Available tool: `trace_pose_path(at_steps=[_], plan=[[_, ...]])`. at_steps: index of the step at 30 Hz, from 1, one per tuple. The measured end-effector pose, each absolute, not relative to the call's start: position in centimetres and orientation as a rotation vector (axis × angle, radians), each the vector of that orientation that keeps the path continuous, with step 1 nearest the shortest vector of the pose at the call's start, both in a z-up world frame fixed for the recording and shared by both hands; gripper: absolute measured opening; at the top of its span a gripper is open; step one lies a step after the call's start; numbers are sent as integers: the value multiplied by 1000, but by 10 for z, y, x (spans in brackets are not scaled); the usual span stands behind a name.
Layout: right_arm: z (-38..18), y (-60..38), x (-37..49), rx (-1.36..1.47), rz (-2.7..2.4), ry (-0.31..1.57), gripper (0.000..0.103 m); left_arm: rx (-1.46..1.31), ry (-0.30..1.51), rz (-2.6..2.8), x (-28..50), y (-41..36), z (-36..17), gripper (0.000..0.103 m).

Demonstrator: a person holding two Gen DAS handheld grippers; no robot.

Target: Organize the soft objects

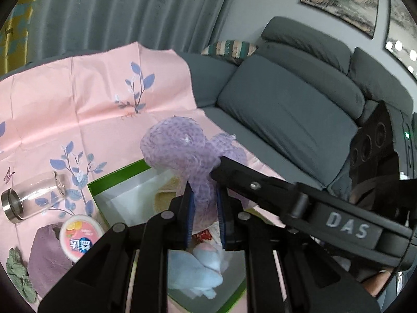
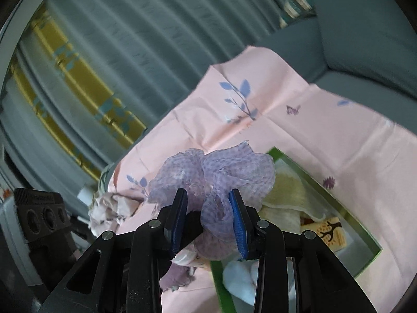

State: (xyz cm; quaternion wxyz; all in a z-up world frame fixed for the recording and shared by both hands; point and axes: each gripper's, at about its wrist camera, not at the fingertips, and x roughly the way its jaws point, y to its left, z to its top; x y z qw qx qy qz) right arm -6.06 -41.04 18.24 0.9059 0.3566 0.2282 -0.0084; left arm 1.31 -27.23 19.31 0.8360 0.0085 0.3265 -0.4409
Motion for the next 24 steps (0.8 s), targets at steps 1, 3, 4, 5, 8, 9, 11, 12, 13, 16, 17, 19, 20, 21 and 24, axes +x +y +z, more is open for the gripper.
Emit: trace_pose_path(at_steps=[1,3,4,5,8,9,11,12,13,16,17,19,20,21,24], plan=[[179,-414,-60,750,-20,477,36,26,708,-928,16,-277,189,12],[170,-419,-57,771,-40,494,36,33,732,-923,20,-282,181,12],[167,-421,-56,777,-48,503,36,36,740,-923,23,-285,178,12],[163,-423,-53,785,-60,518,36,42,753,-918,25,-288,174,12],[155,-426,-47,788,-83,551,36,51,785,-905,28,-294,164,12],[152,-427,-46,788,-89,561,36,54,795,-899,30,-296,160,12],[146,-429,-42,797,-105,586,36,66,813,-890,31,-300,154,12],[144,-431,-41,800,-112,596,36,75,822,-884,32,-302,151,12],[140,-432,-40,804,-122,611,36,88,836,-875,33,-305,148,12],[130,-437,-36,820,-152,652,36,109,869,-849,36,-311,138,13],[128,-438,-36,824,-158,661,36,114,877,-843,36,-313,136,13],[123,-440,-35,824,-182,684,36,125,882,-828,37,-315,132,14],[120,-442,-34,825,-196,695,36,137,883,-814,37,-317,129,15],[117,-443,-32,830,-205,707,36,142,885,-808,38,-318,128,16],[107,-448,-29,865,-212,732,36,156,903,-780,42,-320,122,22]])
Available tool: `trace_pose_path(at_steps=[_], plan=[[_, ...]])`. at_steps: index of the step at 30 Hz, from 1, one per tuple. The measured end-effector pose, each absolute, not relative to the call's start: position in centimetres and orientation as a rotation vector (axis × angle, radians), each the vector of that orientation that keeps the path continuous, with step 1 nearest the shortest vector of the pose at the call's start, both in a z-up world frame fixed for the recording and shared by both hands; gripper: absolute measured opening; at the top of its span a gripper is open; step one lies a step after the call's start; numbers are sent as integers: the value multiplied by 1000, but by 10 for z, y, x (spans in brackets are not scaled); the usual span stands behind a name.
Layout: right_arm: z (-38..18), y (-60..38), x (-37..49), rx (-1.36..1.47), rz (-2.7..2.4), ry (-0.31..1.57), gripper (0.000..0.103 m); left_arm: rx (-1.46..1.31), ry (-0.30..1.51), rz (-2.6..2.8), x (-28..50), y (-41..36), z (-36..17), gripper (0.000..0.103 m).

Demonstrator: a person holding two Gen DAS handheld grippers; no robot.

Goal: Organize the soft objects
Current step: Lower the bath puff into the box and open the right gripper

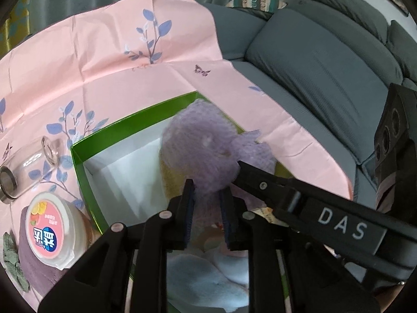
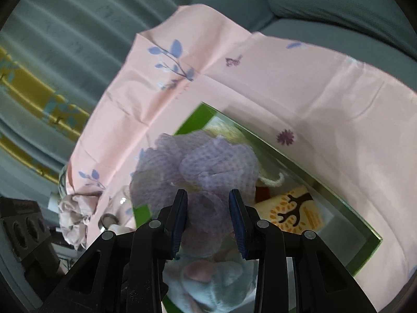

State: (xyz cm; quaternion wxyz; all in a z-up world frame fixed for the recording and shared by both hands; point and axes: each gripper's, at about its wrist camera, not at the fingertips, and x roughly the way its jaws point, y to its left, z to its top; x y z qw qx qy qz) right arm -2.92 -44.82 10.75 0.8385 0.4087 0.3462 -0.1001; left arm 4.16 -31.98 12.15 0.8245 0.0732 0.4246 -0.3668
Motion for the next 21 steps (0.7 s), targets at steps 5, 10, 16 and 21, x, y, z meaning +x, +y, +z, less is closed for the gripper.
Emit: trace_pose_path(at_steps=[5,10,16,21], plan=[[101,-451,-26,878,-224,745,36,163,925,-741,49,-319,116,32],[96,-454,-23,895,-249,761,36,187,942,-705,55,-318,111,49],[99,-452,-23,900,-232,743,36,179,948,-682,55,-312,115,65],[96,-450,-15,955,-158,720,36,147,946,-701,52,-302,124,72]])
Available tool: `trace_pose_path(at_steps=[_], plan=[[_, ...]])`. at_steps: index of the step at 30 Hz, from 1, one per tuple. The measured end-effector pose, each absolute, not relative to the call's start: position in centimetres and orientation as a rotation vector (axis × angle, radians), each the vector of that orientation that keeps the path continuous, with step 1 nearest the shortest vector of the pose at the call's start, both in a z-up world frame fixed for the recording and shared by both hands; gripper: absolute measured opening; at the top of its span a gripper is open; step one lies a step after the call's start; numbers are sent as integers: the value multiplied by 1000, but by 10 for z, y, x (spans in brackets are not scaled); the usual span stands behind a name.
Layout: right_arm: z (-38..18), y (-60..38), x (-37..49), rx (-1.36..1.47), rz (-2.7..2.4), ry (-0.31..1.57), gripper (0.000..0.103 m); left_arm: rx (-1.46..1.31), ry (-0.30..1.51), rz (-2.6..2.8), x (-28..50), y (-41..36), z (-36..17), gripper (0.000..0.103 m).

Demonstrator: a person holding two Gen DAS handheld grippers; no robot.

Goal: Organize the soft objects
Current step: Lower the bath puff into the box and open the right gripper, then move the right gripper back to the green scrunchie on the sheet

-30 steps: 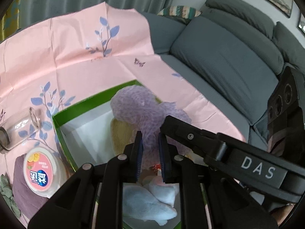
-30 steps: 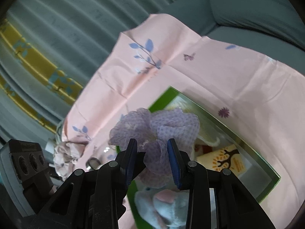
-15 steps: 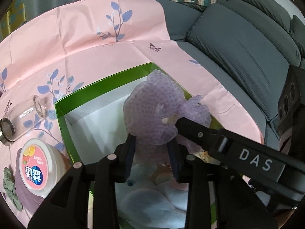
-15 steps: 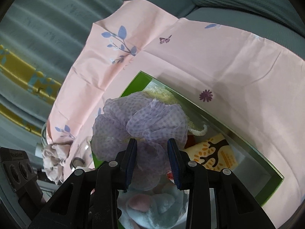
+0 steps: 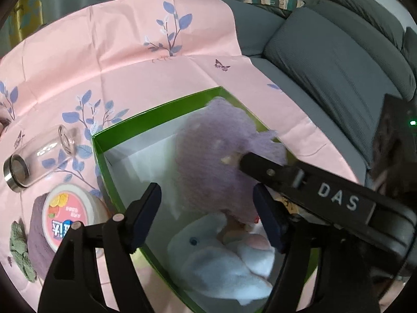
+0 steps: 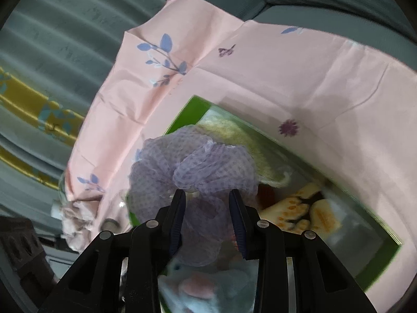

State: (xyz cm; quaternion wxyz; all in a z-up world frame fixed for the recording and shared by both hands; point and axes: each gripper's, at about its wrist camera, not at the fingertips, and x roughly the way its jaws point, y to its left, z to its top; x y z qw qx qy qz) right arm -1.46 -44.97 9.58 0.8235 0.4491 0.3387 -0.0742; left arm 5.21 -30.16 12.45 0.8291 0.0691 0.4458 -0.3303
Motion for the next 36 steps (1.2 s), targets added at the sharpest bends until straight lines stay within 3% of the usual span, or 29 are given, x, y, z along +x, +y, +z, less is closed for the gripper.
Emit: trace_pose_path(at_steps=[6,8,9,10,14,18,22,28,36], plan=[[105,-442,-12,925,-161,706,37,148,903,-687,50,-288,141,75],[111,-441,-16,911,-165,689,49,131,887,-689,48,-281,147,79],[115,-441,-20,907,-162,673,61,121,877,-690,47,-277,151,82],[118,-440,-22,898,-160,661,67,110,867,-691,46,-273,155,82],[132,-434,-34,857,-148,615,68,65,842,-702,41,-255,171,82],[144,-426,-43,838,-122,577,76,13,819,-705,34,-231,185,83],[156,-415,-49,803,-107,559,82,-15,782,-676,27,-200,195,101],[172,-393,-58,724,-95,543,93,-79,750,-576,22,-136,198,102],[187,-351,-52,551,-105,585,97,-82,738,-456,6,-68,178,102]])
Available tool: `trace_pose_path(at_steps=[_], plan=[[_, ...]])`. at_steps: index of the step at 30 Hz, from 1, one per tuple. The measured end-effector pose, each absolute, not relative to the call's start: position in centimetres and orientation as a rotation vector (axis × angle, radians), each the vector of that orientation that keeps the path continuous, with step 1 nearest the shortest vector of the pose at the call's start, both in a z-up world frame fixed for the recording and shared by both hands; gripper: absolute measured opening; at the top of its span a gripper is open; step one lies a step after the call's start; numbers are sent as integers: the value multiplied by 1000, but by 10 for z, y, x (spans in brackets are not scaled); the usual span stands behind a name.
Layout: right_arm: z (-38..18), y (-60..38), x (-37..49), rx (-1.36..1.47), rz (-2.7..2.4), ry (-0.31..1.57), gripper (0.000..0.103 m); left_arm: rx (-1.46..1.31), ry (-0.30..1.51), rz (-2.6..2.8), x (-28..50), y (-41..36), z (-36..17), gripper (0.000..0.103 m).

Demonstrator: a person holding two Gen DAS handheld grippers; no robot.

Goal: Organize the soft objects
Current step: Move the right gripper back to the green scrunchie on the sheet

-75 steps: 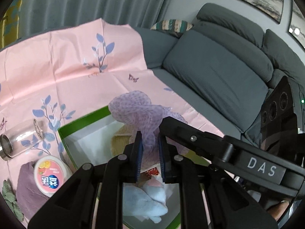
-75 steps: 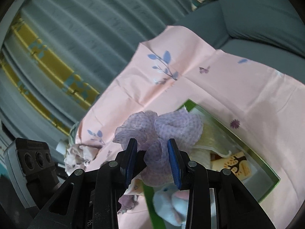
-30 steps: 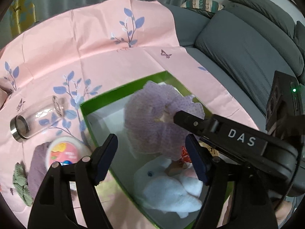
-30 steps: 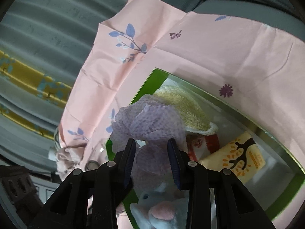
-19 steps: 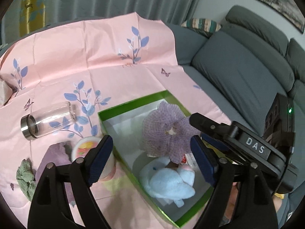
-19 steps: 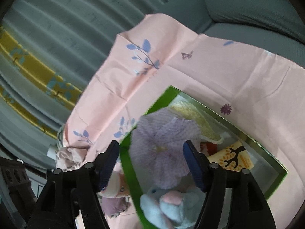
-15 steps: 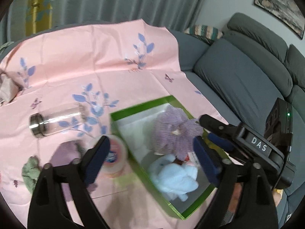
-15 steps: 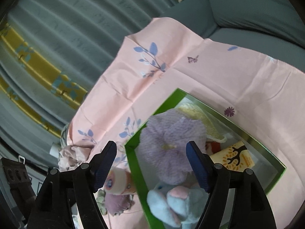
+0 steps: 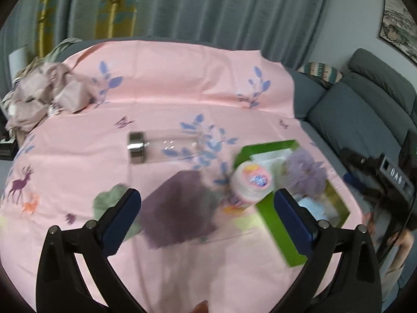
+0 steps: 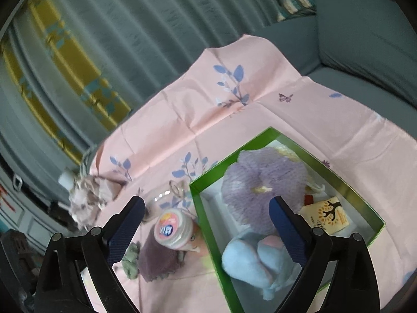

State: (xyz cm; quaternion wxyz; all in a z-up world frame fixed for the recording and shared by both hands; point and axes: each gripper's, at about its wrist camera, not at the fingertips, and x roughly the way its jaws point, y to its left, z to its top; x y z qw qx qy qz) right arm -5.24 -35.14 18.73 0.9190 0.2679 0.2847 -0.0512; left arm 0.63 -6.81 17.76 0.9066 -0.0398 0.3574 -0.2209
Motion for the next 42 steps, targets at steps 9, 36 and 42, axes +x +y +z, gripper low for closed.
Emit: trace_pose_path(at_steps=[9,36,42], plan=[[192,-300,-39,383,-101,637,97,-177,818,-326,8,19,129,102],[146,-95,33,166,271,872,97,-453,854,-66,27,137,71,89],[93,-49,78,70,247,1006,96,-476,888,-25,28,148,67,77]])
